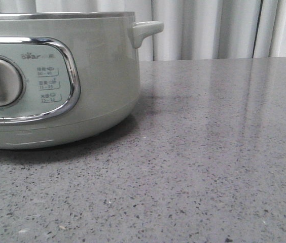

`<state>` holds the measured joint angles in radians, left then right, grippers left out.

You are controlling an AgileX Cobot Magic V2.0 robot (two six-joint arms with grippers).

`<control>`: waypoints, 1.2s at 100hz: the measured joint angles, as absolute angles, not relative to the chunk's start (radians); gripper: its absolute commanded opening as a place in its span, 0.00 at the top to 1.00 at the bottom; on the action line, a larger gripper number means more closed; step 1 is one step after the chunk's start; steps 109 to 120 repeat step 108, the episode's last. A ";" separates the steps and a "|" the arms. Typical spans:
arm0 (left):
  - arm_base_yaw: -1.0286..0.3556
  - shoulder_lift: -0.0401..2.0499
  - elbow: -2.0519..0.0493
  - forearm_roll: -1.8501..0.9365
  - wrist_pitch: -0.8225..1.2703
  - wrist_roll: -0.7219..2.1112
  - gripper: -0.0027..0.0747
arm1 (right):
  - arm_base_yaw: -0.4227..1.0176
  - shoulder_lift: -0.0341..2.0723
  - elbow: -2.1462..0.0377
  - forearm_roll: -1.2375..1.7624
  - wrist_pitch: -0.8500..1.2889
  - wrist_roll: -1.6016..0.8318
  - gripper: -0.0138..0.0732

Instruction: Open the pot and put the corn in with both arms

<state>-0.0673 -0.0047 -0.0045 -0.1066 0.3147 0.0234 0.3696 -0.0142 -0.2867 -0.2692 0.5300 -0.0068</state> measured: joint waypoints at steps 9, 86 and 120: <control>-0.067 -0.005 -0.004 -0.107 0.315 0.023 0.99 | 0.279 -0.014 -0.202 -0.199 0.528 -0.007 0.89; -0.067 -0.005 -0.004 -0.107 0.315 0.023 0.99 | 0.101 -0.014 0.008 -0.041 0.323 -0.007 0.89; -0.067 -0.005 -0.004 -0.107 0.315 0.023 0.99 | 0.101 -0.014 0.008 -0.041 0.323 -0.007 0.89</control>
